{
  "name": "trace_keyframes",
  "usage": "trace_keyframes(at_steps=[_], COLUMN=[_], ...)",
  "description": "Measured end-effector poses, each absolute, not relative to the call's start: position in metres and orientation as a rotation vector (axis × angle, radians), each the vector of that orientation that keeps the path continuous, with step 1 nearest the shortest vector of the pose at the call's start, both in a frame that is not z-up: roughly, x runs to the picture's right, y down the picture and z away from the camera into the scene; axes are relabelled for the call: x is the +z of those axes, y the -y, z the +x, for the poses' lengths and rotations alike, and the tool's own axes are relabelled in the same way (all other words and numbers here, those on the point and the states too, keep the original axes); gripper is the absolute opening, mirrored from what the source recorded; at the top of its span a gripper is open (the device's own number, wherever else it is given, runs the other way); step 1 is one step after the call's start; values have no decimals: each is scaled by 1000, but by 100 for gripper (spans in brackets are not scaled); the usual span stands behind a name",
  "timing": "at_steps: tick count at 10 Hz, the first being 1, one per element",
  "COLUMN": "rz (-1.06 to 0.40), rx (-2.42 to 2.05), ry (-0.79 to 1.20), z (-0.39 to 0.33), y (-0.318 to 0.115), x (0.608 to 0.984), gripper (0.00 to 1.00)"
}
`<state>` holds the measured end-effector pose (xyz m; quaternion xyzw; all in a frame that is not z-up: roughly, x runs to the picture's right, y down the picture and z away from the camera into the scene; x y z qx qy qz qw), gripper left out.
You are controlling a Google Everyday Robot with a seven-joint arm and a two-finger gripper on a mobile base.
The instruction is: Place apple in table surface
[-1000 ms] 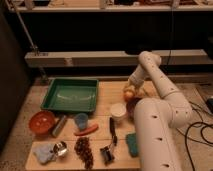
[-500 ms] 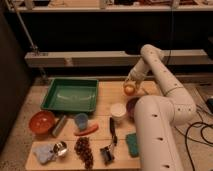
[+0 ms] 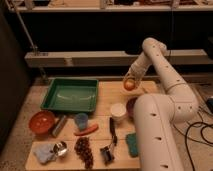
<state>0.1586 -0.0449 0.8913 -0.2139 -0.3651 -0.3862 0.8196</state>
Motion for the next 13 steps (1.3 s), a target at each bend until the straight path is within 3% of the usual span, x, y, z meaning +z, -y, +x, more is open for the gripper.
trace_keyframes(at_steps=[5, 10, 13], rz=[-448, -13, 41], rx=[-819, -795, -803], ry=[778, 776, 770], z=[161, 207, 207], y=[46, 30, 29], x=[889, 833, 827], gripper=[0, 0, 0])
